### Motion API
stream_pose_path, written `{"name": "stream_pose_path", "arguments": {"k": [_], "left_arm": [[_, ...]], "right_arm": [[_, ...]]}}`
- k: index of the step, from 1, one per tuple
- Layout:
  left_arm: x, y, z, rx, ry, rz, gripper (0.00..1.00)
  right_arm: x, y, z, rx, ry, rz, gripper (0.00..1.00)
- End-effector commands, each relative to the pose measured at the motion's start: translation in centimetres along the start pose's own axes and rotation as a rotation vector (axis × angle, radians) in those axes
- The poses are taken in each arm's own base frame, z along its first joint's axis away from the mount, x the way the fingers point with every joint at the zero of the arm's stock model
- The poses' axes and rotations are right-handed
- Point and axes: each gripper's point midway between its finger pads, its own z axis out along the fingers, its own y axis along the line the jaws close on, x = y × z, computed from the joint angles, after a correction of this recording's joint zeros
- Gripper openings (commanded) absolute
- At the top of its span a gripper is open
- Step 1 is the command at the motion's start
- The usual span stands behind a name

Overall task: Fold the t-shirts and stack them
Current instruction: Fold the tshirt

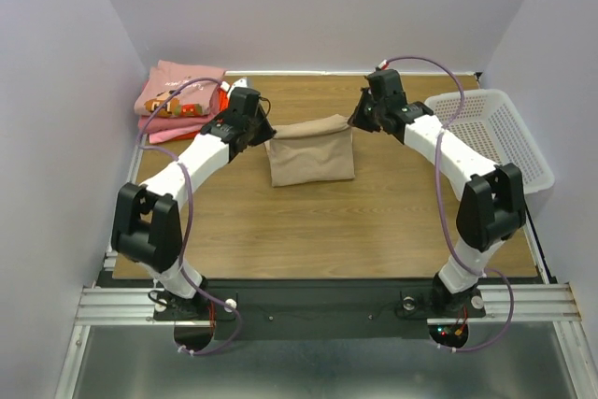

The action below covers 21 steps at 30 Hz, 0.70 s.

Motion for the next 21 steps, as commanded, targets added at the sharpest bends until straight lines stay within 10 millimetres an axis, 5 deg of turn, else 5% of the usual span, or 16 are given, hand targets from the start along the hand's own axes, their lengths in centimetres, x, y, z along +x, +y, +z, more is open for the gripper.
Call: {"name": "stream_pose_path", "arguments": {"k": [1,11,15,16,18,19,20,21], "left_arm": [[-3.5,-1.4,0.8,0.043,-0.048,0.037,0.00],[-4.6,-0.3,5.3,0.026,0.000,0.036,0.00],[-3.7,0.1,7.4,0.021,0.044,0.030,0.00],[-3.7,0.1,7.6,0.017,0.044,0.029,0.05],[-3.3,0.6,8.2,-0.007,0.063,0.032,0.28],[-3.3,0.7,8.3,-0.017,0.065,0.032,0.46],[-3.6,0.7,8.2,-0.020,0.066,0.037,0.55],[-3.8,0.5,8.0,-0.017,0.063,0.037,0.60]], "right_arm": [[-4.1,0.4,0.3,-0.008,-0.088,-0.004,0.00],[-4.1,-1.1,5.4,-0.003,-0.021,-0.008,0.01],[-3.8,-1.7,8.0,0.005,0.007,-0.007,0.11],[-3.2,-2.0,8.5,0.012,0.020,-0.011,0.16],[-3.5,-1.7,8.9,-0.016,0.031,-0.017,0.42],[-3.4,-1.5,9.0,-0.029,0.039,-0.019,0.53],[-3.3,-1.5,8.9,-0.036,0.043,-0.034,0.94],[-3.3,-1.4,8.7,-0.042,0.045,-0.036,1.00]]}}
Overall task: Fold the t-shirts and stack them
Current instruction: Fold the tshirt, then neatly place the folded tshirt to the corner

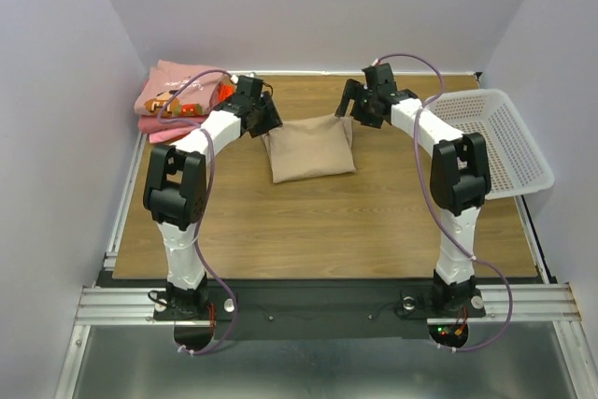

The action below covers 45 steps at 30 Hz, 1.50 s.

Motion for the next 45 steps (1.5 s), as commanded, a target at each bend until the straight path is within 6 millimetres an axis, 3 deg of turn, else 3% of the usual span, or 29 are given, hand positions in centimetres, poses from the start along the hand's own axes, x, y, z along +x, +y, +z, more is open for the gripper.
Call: {"name": "stream_pose_path", "arguments": {"k": [1,2,5,6,8,9,10,12,13,15,16,17,19,21,23,26,30,35,36,38,39,40,43,45], "left_arm": [[-2.8,-1.2,-1.8,0.016,-0.056,0.016,0.98],[-2.5,-1.1,-1.9,0.015,-0.052,0.016,0.98],[-1.7,-0.6,-2.7,0.021,-0.047,0.017,0.98],[-1.3,-0.4,-2.8,0.022,-0.042,0.018,0.98],[0.2,0.2,-2.9,0.027,-0.012,0.028,0.98],[0.5,0.4,-3.0,0.030,-0.006,0.032,0.98],[1.1,0.7,-2.8,0.030,0.007,0.036,0.98],[2.5,1.6,-2.1,0.014,0.034,0.034,0.98],[2.9,1.9,-1.8,0.008,0.045,0.035,0.98],[3.7,2.3,-1.2,0.000,0.069,0.033,0.98],[3.9,2.5,-1.0,-0.011,0.070,0.031,0.98],[4.2,2.8,-0.7,-0.026,0.077,0.027,0.98],[5.4,3.6,-0.2,-0.055,0.107,0.013,0.98],[6.3,3.5,0.2,-0.049,0.129,0.017,0.98],[7.0,3.5,0.6,-0.057,0.143,0.022,0.97],[7.9,3.4,1.4,-0.063,0.164,0.025,0.95],[8.5,3.8,2.6,-0.099,0.181,0.023,0.84],[9.3,4.5,4.6,-0.172,0.213,0.072,0.57],[9.0,4.1,4.5,-0.172,0.209,0.077,0.57],[9.2,4.0,5.2,-0.178,0.224,0.101,0.37],[8.9,3.7,5.1,-0.175,0.221,0.108,0.37],[8.0,3.9,5.5,-0.202,0.191,0.124,0.22],[7.0,4.7,5.9,-0.260,0.173,0.190,0.00],[5.3,4.6,5.9,-0.290,0.140,0.233,0.00]], "right_arm": [[-2.5,1.8,-1.9,-0.082,-0.049,-0.039,1.00],[-2.9,2.2,-3.0,-0.095,-0.064,-0.041,1.00],[-1.5,2.0,-4.4,-0.116,-0.035,-0.057,1.00],[-1.7,2.4,-6.1,-0.138,-0.048,-0.063,1.00],[0.9,1.4,-6.8,-0.141,0.007,-0.069,1.00],[0.8,1.7,-8.6,-0.161,-0.011,-0.073,1.00],[3.8,0.1,-8.3,-0.139,0.049,-0.068,1.00],[5.5,-0.1,-10.4,-0.170,0.059,-0.072,1.00],[8.6,-1.5,-10.6,-0.165,0.127,-0.068,1.00],[10.7,-2.3,-11.7,-0.166,0.151,-0.056,1.00],[10.3,-2.1,-13.5,-0.180,0.110,-0.052,1.00],[12.1,-3.4,-13.8,-0.155,0.133,-0.038,1.00],[11.9,-3.5,-16.0,-0.173,0.079,-0.032,1.00],[12.7,-4.2,-17.0,-0.171,0.062,-0.038,1.00],[12.2,-4.0,-18.5,-0.193,0.014,-0.049,1.00],[12.5,-4.5,-19.0,-0.185,-0.001,-0.051,1.00],[13.5,-5.4,-18.9,-0.168,0.008,-0.049,1.00],[14.3,-6.6,-18.1,-0.123,0.021,-0.066,1.00],[14.4,-7.0,-17.8,-0.103,0.021,-0.067,1.00],[14.4,-8.4,-17.1,-0.036,0.015,-0.071,1.00],[14.6,-8.8,-16.9,-0.019,0.019,-0.072,1.00],[14.6,-9.1,-16.7,-0.006,0.019,-0.075,1.00],[15.2,-9.5,-16.1,0.008,0.039,-0.084,1.00],[15.3,-9.9,-15.9,0.023,0.041,-0.084,1.00]]}}
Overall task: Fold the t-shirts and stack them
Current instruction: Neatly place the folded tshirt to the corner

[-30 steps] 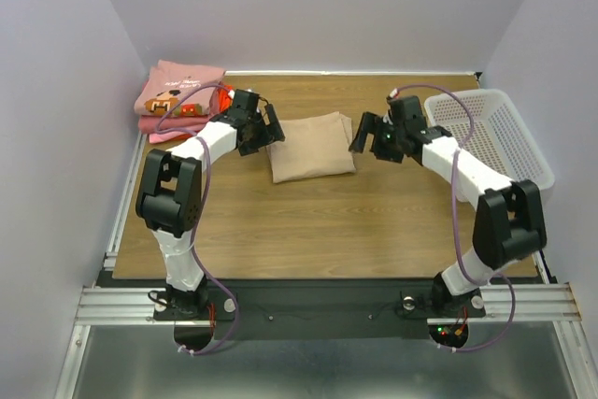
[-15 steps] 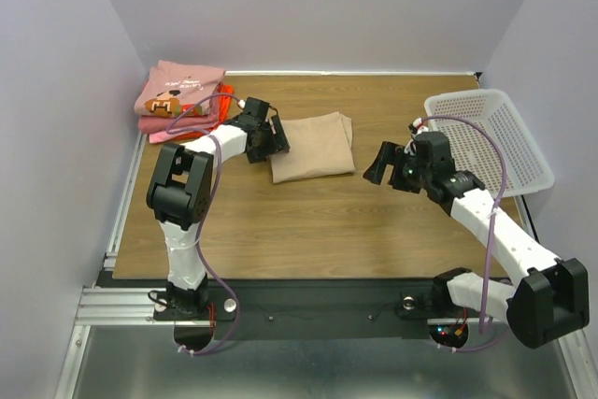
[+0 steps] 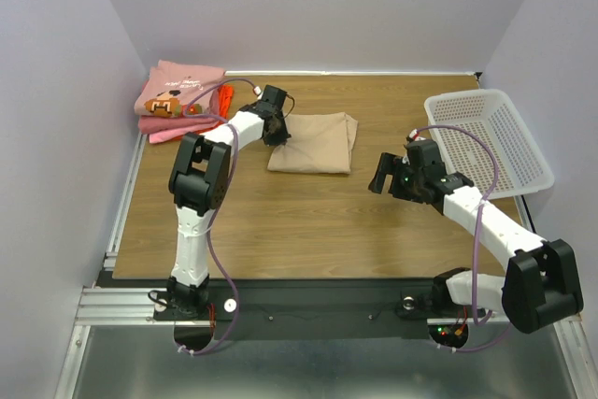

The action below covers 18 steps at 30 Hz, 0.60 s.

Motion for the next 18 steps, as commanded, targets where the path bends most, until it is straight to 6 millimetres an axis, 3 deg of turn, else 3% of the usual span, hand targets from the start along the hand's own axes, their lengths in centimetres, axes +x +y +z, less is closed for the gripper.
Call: {"name": "stream_pose_path", "arguments": {"k": [1,6,11,18], "left_arm": [[-0.9,3.7,0.4,-0.211,-0.015,0.149,0.00],[-7.7,4.6,-3.0,-0.369,-0.161,0.301,0.00],[-14.1,4.6,-8.0,-0.489,-0.311,0.451,0.00],[-20.1,5.6,-13.3,-0.598,-0.422,0.519,0.00]], "right_arm": [[-0.9,-0.6,0.4,0.031,-0.049,-0.029,1.00],[-0.8,-0.8,0.7,0.042,-0.048,-0.034,1.00],[-0.6,-1.9,1.1,0.096,-0.050,-0.035,1.00],[-0.5,-2.6,1.3,0.127,-0.054,-0.028,1.00]]}}
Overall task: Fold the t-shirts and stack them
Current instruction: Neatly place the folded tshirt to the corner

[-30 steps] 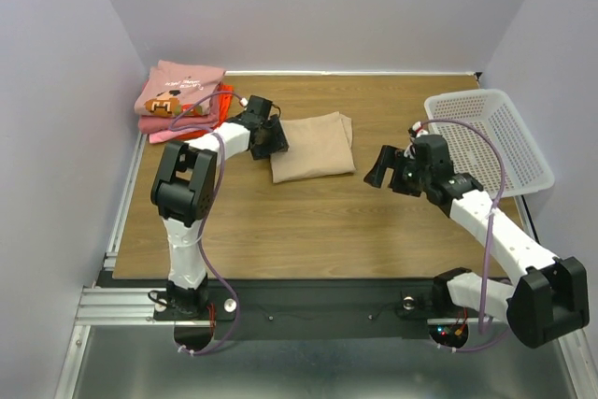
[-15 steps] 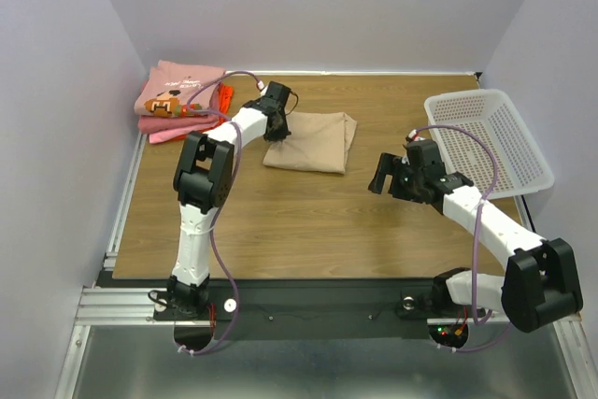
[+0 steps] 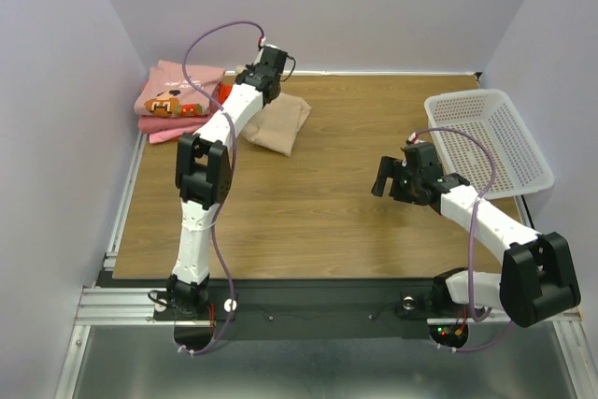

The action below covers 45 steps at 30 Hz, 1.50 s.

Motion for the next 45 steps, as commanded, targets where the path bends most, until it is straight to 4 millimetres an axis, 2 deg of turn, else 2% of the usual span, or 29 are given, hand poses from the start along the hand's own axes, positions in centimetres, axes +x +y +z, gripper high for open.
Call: {"name": "stream_pose_path", "arguments": {"k": [1,8,15,18,23,31,40,45], "left_arm": [[-5.7,7.8,-3.3,-0.170,-0.108,0.063,0.00],[-9.4,14.3,-4.7,-0.251,-0.191,0.098,0.00],[-12.4,17.8,-6.1,-0.277,-0.278,0.120,0.00],[-13.8,18.7,-7.9,-0.271,-0.333,0.083,0.00],[-14.0,18.8,-9.1,-0.250,-0.351,0.065,0.00],[-15.9,21.1,-13.2,-0.269,-0.437,-0.016,0.00],[-16.3,22.2,-14.2,-0.309,-0.459,-0.036,0.00],[-15.9,22.6,-13.3,-0.346,-0.440,-0.036,0.00]], "right_arm": [[-0.7,-0.5,0.3,0.026,-0.045,-0.009,1.00],[-0.4,-0.7,0.6,0.038,-0.033,-0.010,1.00],[0.0,-1.4,1.2,0.076,-0.019,-0.010,1.00],[0.2,-1.7,1.5,0.091,-0.010,-0.010,1.00],[0.2,-2.2,1.7,0.122,-0.015,-0.006,1.00],[-0.2,-2.2,1.2,0.117,-0.038,-0.006,1.00],[-0.1,-2.3,1.4,0.124,-0.033,-0.004,1.00],[0.2,-2.5,1.7,0.132,-0.022,-0.003,1.00]]}}
